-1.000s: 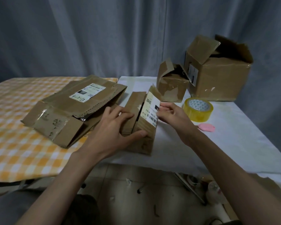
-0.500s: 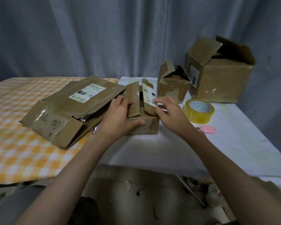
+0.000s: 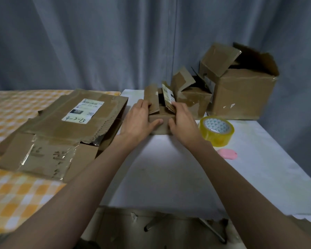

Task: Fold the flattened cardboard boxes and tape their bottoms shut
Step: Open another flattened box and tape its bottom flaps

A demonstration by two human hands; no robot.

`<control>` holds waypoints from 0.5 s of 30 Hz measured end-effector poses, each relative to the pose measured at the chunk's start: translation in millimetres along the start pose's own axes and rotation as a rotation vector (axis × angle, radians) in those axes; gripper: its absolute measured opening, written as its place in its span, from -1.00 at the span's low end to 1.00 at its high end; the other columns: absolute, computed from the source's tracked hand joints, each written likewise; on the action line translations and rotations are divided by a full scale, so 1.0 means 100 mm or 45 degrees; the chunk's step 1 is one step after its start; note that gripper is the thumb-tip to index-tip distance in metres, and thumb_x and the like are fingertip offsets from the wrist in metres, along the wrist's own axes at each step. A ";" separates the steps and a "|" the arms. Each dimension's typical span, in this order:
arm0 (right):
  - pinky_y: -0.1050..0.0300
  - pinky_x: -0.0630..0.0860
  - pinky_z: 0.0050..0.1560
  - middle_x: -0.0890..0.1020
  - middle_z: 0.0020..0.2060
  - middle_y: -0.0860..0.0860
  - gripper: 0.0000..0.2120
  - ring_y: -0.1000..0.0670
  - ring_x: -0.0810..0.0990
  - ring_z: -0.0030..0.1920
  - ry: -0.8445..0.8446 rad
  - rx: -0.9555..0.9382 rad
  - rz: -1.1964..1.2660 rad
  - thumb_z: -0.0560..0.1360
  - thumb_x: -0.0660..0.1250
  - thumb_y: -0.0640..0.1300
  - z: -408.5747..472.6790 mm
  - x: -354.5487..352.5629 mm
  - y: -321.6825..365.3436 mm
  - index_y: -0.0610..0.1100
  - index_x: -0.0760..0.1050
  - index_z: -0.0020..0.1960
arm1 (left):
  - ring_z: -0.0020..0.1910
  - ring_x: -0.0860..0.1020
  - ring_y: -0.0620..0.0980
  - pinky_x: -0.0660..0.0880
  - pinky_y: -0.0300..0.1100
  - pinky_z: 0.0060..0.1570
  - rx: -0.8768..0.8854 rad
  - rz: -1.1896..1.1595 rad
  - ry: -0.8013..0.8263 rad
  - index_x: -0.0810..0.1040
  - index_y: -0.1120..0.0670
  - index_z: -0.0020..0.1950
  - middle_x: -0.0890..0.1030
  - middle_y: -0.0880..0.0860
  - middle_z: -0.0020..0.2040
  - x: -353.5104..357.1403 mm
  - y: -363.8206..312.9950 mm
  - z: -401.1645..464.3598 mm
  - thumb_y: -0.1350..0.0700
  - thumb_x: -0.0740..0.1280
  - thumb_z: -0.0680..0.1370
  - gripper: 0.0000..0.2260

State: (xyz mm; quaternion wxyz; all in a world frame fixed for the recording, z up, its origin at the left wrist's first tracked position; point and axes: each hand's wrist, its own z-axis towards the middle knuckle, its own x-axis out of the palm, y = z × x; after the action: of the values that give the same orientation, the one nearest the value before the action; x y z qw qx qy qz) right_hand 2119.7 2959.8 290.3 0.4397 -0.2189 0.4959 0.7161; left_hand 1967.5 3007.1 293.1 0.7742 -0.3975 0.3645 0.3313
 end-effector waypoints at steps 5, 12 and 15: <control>-0.03 0.32 0.37 0.31 0.48 -0.14 -0.37 -0.16 0.34 0.38 -0.030 -0.007 -0.316 0.53 0.30 -0.30 0.16 0.12 -0.12 -0.23 0.17 0.55 | 0.49 0.27 0.09 0.25 -0.03 0.45 0.059 0.045 0.139 0.15 0.11 0.59 0.27 0.10 0.54 0.21 -0.02 0.20 -0.11 0.35 0.57 -0.30; -0.07 0.33 0.24 0.20 0.55 -0.04 -0.32 -0.21 0.32 0.32 0.093 0.050 -0.561 0.54 0.31 -0.20 0.24 0.04 -0.10 -0.14 0.09 0.58 | 0.61 -0.09 0.10 -0.15 0.02 0.57 0.084 0.168 0.261 -0.10 0.13 0.63 -0.02 0.09 0.64 0.15 0.00 0.24 -0.20 0.24 0.60 -0.21; -0.07 0.31 0.31 0.29 0.50 -0.10 -0.36 -0.20 0.31 0.38 -0.082 0.047 -0.475 0.51 0.27 -0.29 0.24 -0.07 0.09 -0.16 0.19 0.55 | 0.61 -0.05 0.10 -0.13 0.01 0.56 0.064 0.142 0.213 -0.02 0.14 0.63 0.04 0.10 0.63 -0.10 0.06 0.16 -0.18 0.24 0.61 -0.24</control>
State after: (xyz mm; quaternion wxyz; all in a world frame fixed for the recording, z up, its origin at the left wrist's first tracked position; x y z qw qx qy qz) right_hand 2118.8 2977.5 309.6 0.5844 -0.2758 0.4456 0.6196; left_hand 1962.1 3021.3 305.2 0.7310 -0.3835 0.4577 0.3304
